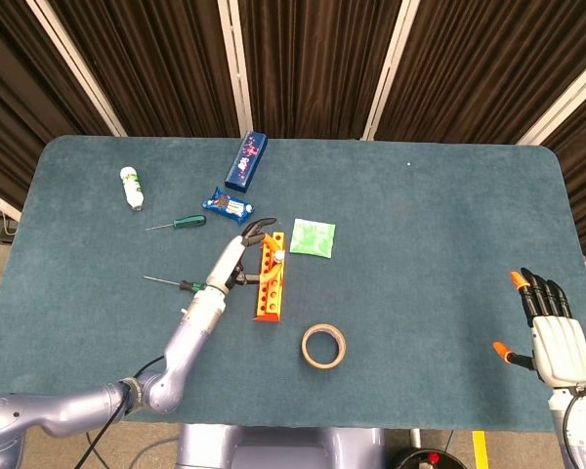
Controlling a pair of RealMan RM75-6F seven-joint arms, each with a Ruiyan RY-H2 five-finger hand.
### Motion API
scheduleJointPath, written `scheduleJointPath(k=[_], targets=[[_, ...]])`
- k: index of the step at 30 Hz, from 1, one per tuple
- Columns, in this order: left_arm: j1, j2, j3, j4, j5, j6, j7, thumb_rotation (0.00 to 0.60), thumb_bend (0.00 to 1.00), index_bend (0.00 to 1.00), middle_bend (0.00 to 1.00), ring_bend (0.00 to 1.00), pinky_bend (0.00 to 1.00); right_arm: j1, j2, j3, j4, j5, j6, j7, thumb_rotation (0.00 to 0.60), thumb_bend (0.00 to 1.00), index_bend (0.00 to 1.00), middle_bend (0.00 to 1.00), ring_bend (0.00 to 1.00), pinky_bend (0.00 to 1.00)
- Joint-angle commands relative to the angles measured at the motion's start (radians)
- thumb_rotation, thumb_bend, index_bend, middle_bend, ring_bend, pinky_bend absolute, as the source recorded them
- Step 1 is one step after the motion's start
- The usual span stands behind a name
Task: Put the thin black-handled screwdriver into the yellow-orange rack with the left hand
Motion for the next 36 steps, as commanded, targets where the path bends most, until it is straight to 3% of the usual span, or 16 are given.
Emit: scheduleJointPath(k=[1, 10, 13, 15, 17, 20, 22, 31, 36], targets=[[0.001, 0.000, 0.003, 0.002, -0.006, -0.004, 0.010, 0.600, 0.44, 0.72, 0.08, 0.00, 0.06, 0.002, 0.001, 0.002, -0.003, 0.001, -0.001, -0.001, 0.600, 0.00, 0.02, 0.00, 0.00, 0.00], [0.006, 0.014, 0.014, -0.009, -0.027, -0.016, 0.046, 0.600, 0.43, 0.71, 0.08, 0.00, 0.05, 0.007, 0.005, 0.007, -0.009, 0.006, -0.006, -0.006, 0.600, 0.00, 0.02, 0.00, 0.00, 0.00], [0.004, 0.027, 0.022, -0.018, -0.031, -0.029, 0.070, 0.600, 0.29, 0.65, 0.05, 0.00, 0.03, 0.000, 0.000, 0.000, -0.006, -0.001, 0.002, -0.006, 0.600, 0.00, 0.02, 0.00, 0.00, 0.00], [0.002, 0.034, 0.025, -0.024, -0.037, -0.035, 0.086, 0.600, 0.12, 0.50, 0.02, 0.00, 0.01, 0.000, -0.002, 0.000, -0.003, -0.003, 0.004, -0.004, 0.600, 0.00, 0.02, 0.00, 0.00, 0.00], [0.002, 0.042, 0.026, -0.034, -0.047, -0.042, 0.096, 0.600, 0.04, 0.31, 0.00, 0.00, 0.00, -0.001, -0.002, -0.001, 0.001, -0.004, 0.005, -0.002, 0.600, 0.00, 0.02, 0.00, 0.00, 0.00], [0.002, 0.056, 0.024, -0.052, -0.050, -0.042, 0.111, 0.600, 0.02, 0.11, 0.00, 0.00, 0.00, -0.002, -0.002, -0.002, 0.003, -0.008, 0.009, -0.003, 0.600, 0.00, 0.02, 0.00, 0.00, 0.00], [0.004, 0.067, 0.023, -0.066, -0.039, -0.032, 0.118, 0.600, 0.02, 0.07, 0.00, 0.00, 0.00, -0.002, -0.002, -0.002, 0.003, -0.008, 0.008, -0.002, 0.600, 0.00, 0.02, 0.00, 0.00, 0.00], [0.032, 0.152, -0.005, -0.194, 0.028, 0.057, 0.144, 0.600, 0.02, 0.05, 0.00, 0.00, 0.00, 0.003, 0.001, -0.001, 0.002, -0.015, 0.008, -0.006, 0.600, 0.00, 0.02, 0.00, 0.00, 0.00], [0.069, 0.245, -0.008, -0.299, 0.085, 0.135, 0.204, 0.600, 0.03, 0.05, 0.00, 0.00, 0.00, -0.001, -0.001, -0.006, 0.003, -0.021, 0.013, -0.013, 0.600, 0.00, 0.02, 0.00, 0.00, 0.00]])
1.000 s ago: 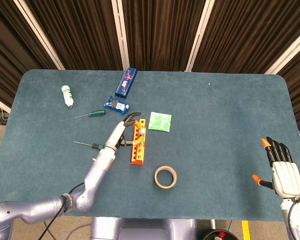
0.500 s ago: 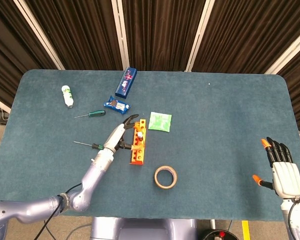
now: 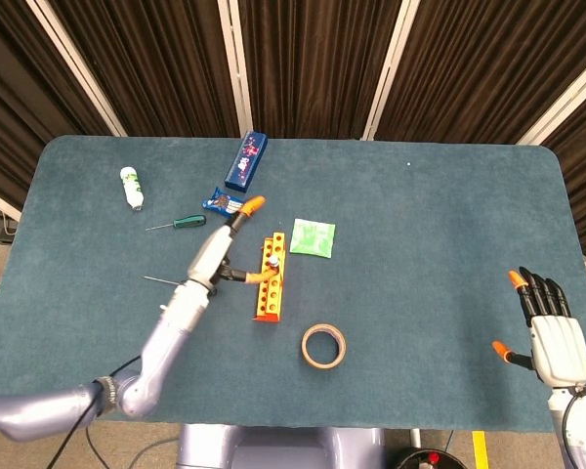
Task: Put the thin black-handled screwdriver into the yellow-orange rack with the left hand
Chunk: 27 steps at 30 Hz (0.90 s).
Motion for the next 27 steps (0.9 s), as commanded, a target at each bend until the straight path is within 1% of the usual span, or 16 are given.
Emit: scheduleJointPath(k=[1, 3, 6, 9, 12, 13, 16, 18, 21, 27], targets=[[0.039, 0.088, 0.002, -0.088, 0.049, 0.068, 0.073, 0.600, 0.03, 0.05, 0.00, 0.00, 0.00, -0.001, -0.002, -0.001, 0.001, -0.001, 0.003, -0.006, 0.600, 0.00, 0.02, 0.00, 0.00, 0.00], [0.068, 0.143, 0.022, -0.134, 0.079, 0.111, 0.132, 0.600, 0.04, 0.06, 0.00, 0.00, 0.00, -0.002, -0.002, -0.001, 0.002, -0.002, 0.004, -0.010, 0.600, 0.00, 0.02, 0.00, 0.00, 0.00], [0.111, 0.203, 0.051, -0.184, 0.105, 0.168, 0.202, 0.600, 0.04, 0.08, 0.00, 0.00, 0.00, -0.003, -0.002, -0.001, -0.001, -0.004, 0.007, -0.013, 0.600, 0.00, 0.02, 0.00, 0.00, 0.00], [0.187, 0.302, 0.107, -0.247, 0.151, 0.251, 0.295, 0.600, 0.04, 0.09, 0.00, 0.00, 0.00, -0.004, -0.002, -0.002, 0.000, -0.007, 0.012, -0.021, 0.600, 0.00, 0.02, 0.00, 0.00, 0.00], [0.252, 0.379, 0.160, -0.287, 0.187, 0.312, 0.369, 0.600, 0.05, 0.12, 0.00, 0.00, 0.00, -0.005, -0.002, -0.004, -0.001, -0.008, 0.012, -0.031, 0.600, 0.00, 0.02, 0.00, 0.00, 0.00], [0.285, 0.416, 0.191, -0.306, 0.210, 0.341, 0.399, 0.600, 0.05, 0.12, 0.00, 0.00, 0.00, -0.005, -0.002, -0.004, -0.001, -0.009, 0.014, -0.036, 0.600, 0.00, 0.02, 0.00, 0.00, 0.00], [0.352, 0.487, 0.258, -0.329, 0.250, 0.394, 0.468, 0.600, 0.05, 0.13, 0.00, 0.00, 0.00, -0.005, -0.004, -0.004, -0.002, -0.010, 0.015, -0.047, 0.600, 0.00, 0.02, 0.00, 0.00, 0.00], [0.419, 0.533, 0.320, -0.315, 0.294, 0.458, 0.538, 0.600, 0.05, 0.13, 0.00, 0.00, 0.00, -0.005, -0.006, -0.005, -0.002, -0.013, 0.017, -0.056, 0.600, 0.00, 0.02, 0.00, 0.00, 0.00], [0.479, 0.551, 0.373, -0.263, 0.346, 0.518, 0.579, 0.600, 0.05, 0.13, 0.00, 0.00, 0.00, -0.005, -0.008, -0.007, -0.003, -0.017, 0.017, -0.066, 0.600, 0.00, 0.02, 0.00, 0.00, 0.00], [0.561, 0.548, 0.418, -0.186, 0.360, 0.582, 0.584, 0.600, 0.05, 0.02, 0.00, 0.00, 0.00, -0.004, -0.010, -0.010, 0.002, -0.027, 0.020, -0.075, 0.600, 0.00, 0.02, 0.00, 0.00, 0.00]])
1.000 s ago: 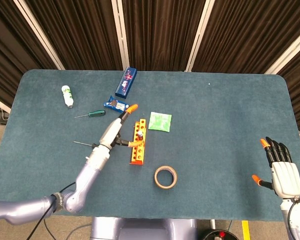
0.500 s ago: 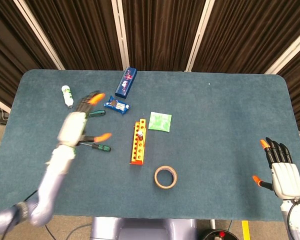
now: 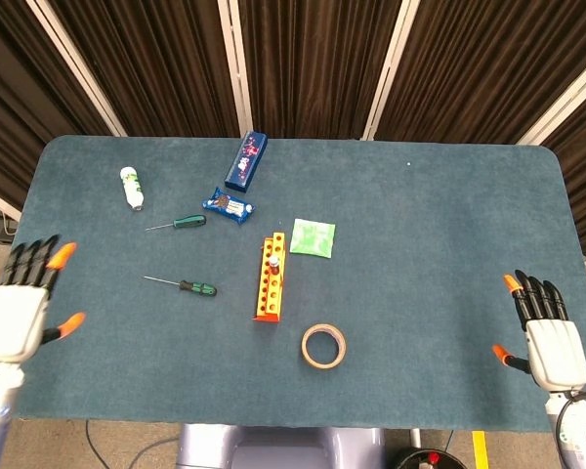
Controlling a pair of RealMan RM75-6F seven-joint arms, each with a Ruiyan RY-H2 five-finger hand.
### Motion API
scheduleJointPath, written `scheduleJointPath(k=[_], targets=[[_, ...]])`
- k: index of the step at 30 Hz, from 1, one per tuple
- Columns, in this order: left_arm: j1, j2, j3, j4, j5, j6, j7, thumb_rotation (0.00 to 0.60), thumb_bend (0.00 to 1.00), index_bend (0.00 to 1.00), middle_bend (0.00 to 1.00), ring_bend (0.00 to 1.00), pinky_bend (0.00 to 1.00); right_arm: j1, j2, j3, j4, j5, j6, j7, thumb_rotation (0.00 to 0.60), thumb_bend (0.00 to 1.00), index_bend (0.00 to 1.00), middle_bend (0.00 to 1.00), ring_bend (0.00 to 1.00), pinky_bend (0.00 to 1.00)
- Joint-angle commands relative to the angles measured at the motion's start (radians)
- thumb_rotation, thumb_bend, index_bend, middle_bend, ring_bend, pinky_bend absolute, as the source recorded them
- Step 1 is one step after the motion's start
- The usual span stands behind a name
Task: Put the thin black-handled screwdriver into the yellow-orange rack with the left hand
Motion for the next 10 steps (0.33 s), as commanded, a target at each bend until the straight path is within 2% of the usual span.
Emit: scheduleJointPath(k=[1, 4, 10], targets=[[0.057, -0.007, 0.031, 0.066, 0.002, 0.040, -0.008, 0.600, 0.05, 0.01, 0.00, 0.00, 0.00, -0.001, 0.001, -0.004, 0.000, -0.004, 0.000, 0.003, 0.600, 0.00, 0.02, 0.00, 0.00, 0.00], [0.101, -0.030, 0.046, 0.129, -0.001, 0.067, -0.052, 0.600, 0.05, 0.00, 0.00, 0.00, 0.00, 0.000, 0.004, -0.008, 0.000, -0.012, -0.001, 0.005, 0.600, 0.00, 0.02, 0.00, 0.00, 0.00], [0.122, -0.035, 0.037, 0.156, 0.031, 0.090, -0.090, 0.600, 0.05, 0.00, 0.00, 0.00, 0.00, -0.001, 0.001, -0.012, 0.003, -0.016, -0.001, 0.004, 0.600, 0.00, 0.02, 0.00, 0.00, 0.00]])
